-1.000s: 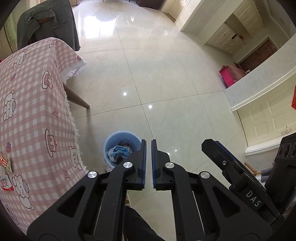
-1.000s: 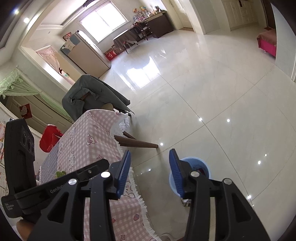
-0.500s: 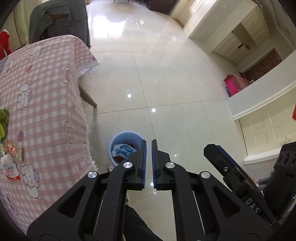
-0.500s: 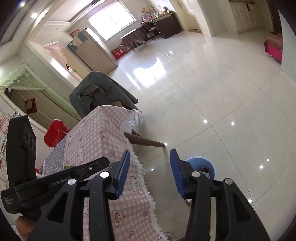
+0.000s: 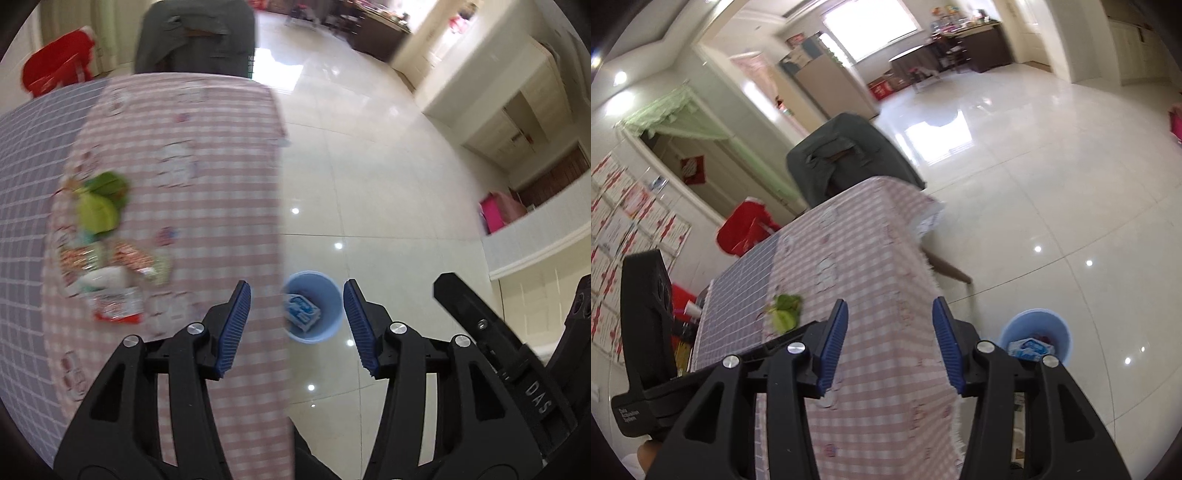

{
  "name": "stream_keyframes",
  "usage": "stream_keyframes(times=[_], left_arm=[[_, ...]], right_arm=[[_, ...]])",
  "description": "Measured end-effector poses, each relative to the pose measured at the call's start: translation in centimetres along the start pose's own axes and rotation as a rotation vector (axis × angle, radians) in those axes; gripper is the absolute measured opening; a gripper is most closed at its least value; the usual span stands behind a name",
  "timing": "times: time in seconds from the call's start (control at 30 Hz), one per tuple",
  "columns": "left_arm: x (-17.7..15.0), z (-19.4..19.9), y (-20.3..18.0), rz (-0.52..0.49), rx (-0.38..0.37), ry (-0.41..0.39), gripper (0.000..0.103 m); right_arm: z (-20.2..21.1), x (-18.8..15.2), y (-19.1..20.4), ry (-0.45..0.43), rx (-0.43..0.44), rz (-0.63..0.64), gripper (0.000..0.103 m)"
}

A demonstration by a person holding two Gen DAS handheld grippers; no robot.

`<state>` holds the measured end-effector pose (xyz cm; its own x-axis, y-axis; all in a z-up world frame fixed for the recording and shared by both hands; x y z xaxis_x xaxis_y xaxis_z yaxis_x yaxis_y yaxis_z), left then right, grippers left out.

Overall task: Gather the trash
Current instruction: 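Return to the table and grasp the red-white sachet with the left tool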

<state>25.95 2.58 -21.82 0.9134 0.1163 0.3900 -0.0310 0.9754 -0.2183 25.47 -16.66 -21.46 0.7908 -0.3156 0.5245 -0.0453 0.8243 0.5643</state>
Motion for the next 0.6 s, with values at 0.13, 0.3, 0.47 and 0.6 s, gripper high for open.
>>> stream_keyframes(times=[0.13,0.3,0.47,0.6], left_arm=[[-0.7,1.0,6.2,0.089,0.047,-0.004,0.055],[-1.8,1.1,12.9,0.208,0.070,0.010,0.056],[-3.0,0.0,17.6,0.295,0.084,0.044,0.056],[-3.8,-1.7,19.1,0.337,0.069,0.077,0.056]], right_arm=[[-2.1,-0.9,3.8,0.031,0.031,0.043,0.049],[-5.9,-2.5,8.3,0.089,0.052,0.096,0.050],[-9.6,-4.4,10.4,0.160,0.047,0.143,0.050],[-12.5,-5.7,11.5,0.217,0.031,0.185,0.050]])
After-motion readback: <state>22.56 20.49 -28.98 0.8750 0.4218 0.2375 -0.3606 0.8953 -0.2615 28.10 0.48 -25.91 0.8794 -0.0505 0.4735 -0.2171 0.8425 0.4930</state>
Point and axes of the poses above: each gripper's, at about its wrist camera, not at the fingertips, and z roughly against the way its jaws point, y to its left, x to its top, the point moved 1 cm from there along -z, roughly the way its jaws point, and after that the axes turned 4 degrees about x, right-handed, at the moved point
